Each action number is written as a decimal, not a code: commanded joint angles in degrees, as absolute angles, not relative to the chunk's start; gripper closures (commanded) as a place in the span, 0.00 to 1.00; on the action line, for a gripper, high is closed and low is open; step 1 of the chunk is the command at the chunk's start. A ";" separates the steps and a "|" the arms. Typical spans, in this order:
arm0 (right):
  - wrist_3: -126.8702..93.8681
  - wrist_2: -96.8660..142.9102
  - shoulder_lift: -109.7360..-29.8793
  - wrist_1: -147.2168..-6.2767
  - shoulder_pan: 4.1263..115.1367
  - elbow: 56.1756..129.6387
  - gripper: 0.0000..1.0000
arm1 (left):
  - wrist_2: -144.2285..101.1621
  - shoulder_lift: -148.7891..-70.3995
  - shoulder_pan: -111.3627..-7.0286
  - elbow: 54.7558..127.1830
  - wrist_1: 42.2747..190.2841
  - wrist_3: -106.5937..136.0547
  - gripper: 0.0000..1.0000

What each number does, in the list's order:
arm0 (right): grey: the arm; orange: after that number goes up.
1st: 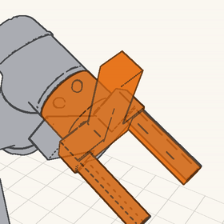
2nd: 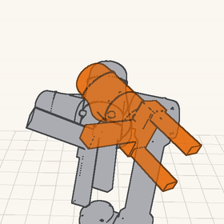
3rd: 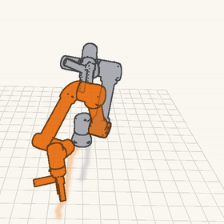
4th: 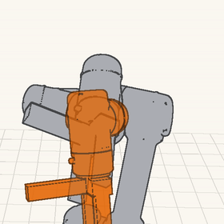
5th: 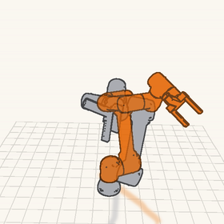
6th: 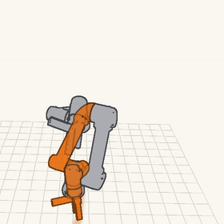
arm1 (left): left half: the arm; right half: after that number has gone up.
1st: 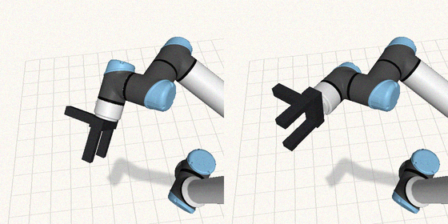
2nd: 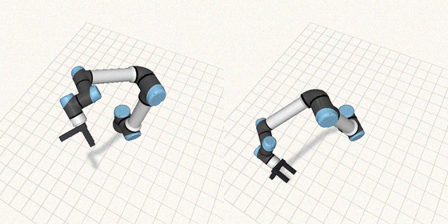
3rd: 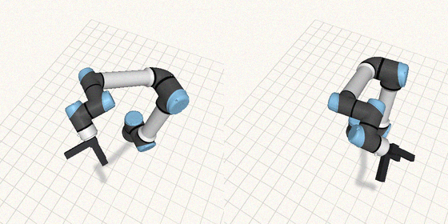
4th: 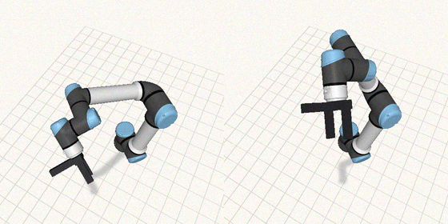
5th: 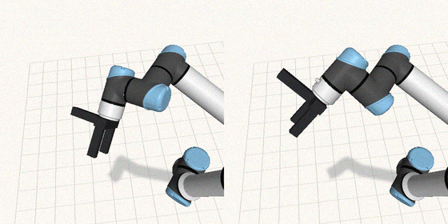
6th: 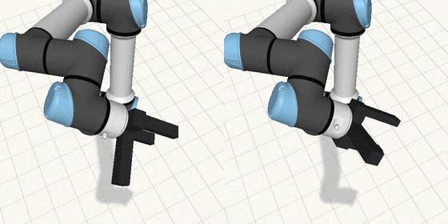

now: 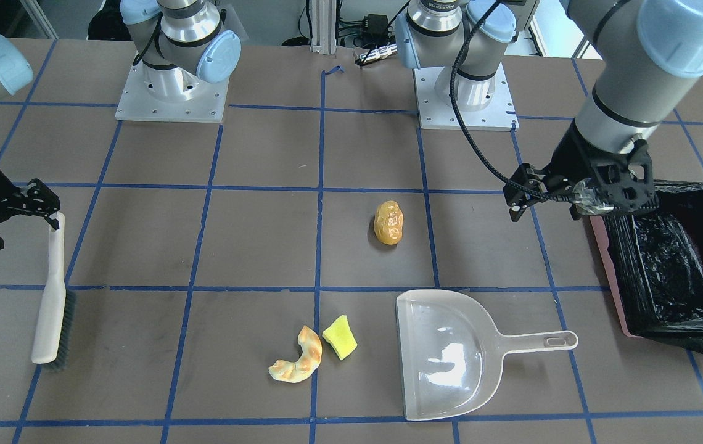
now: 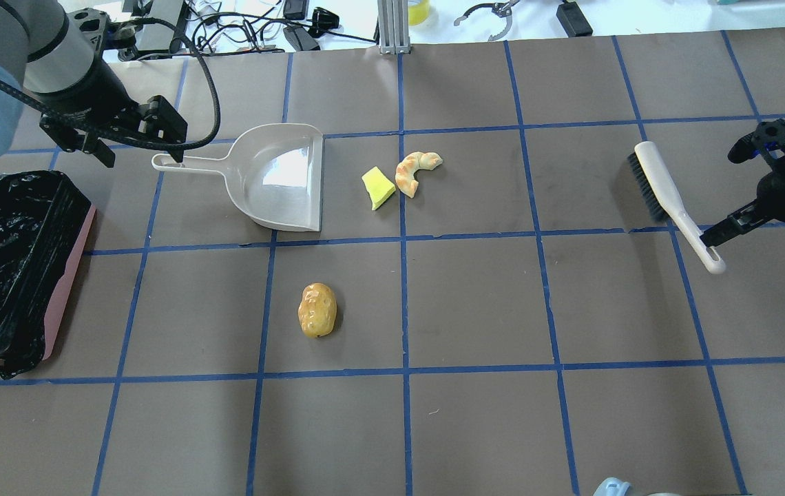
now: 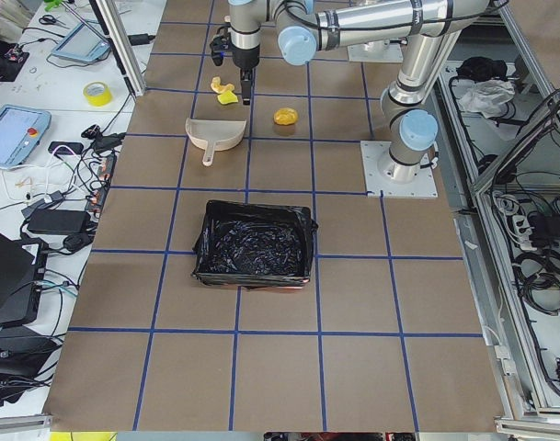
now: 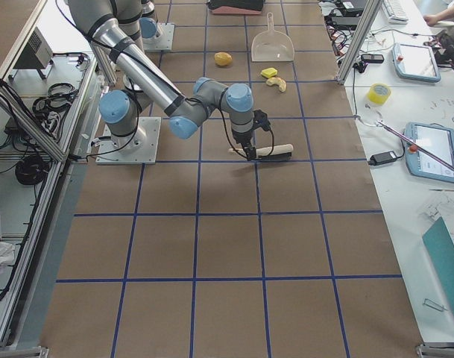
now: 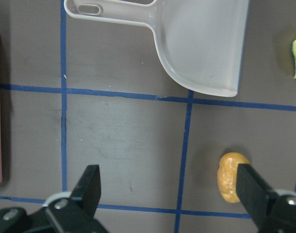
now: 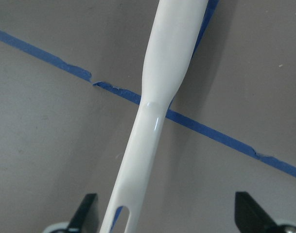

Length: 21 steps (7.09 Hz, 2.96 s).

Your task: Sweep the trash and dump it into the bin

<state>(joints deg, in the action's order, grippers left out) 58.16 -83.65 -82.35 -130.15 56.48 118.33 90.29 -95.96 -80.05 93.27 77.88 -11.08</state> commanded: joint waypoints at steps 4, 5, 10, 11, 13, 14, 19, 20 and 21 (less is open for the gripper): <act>52.21 -86.73 -81.48 -131.39 59.94 121.10 0.07 | 90.17 -109.85 -78.84 93.34 60.84 -74.92 0.00; 51.68 -86.40 -81.21 -133.31 59.94 122.16 0.08 | 90.44 -111.69 -78.84 93.34 58.47 -88.20 0.01; 51.42 -86.49 -80.77 -133.59 59.94 121.64 0.60 | 90.35 -120.32 -78.84 91.85 55.28 -96.42 0.10; 51.24 -86.48 -80.77 -133.77 59.94 121.64 0.63 | 90.44 -120.15 -78.84 91.85 55.37 -96.24 0.15; 50.81 -86.31 -80.59 -133.77 59.94 121.55 0.93 | 90.44 -119.27 -78.92 91.85 55.28 -96.33 0.59; 48.02 -86.22 -80.86 -133.07 60.03 120.33 1.00 | 90.35 -119.35 -78.93 91.50 55.28 -96.59 0.76; 22.23 -87.88 -86.30 -119.37 78.34 111.89 1.00 | 90.35 -119.01 -79.19 91.32 54.84 -99.31 1.00; 11.97 -88.33 -87.27 -118.75 84.49 111.80 1.00 | 90.44 -119.00 -79.28 91.32 54.58 -99.58 1.00; 3.60 -88.42 -86.75 -119.18 90.99 111.71 1.00 | 90.44 -119.18 -79.36 91.23 54.49 -100.02 1.00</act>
<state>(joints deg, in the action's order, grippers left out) 14.49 -88.11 -86.68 -119.46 83.18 112.01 90.41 -119.08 -79.25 91.29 54.65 -99.51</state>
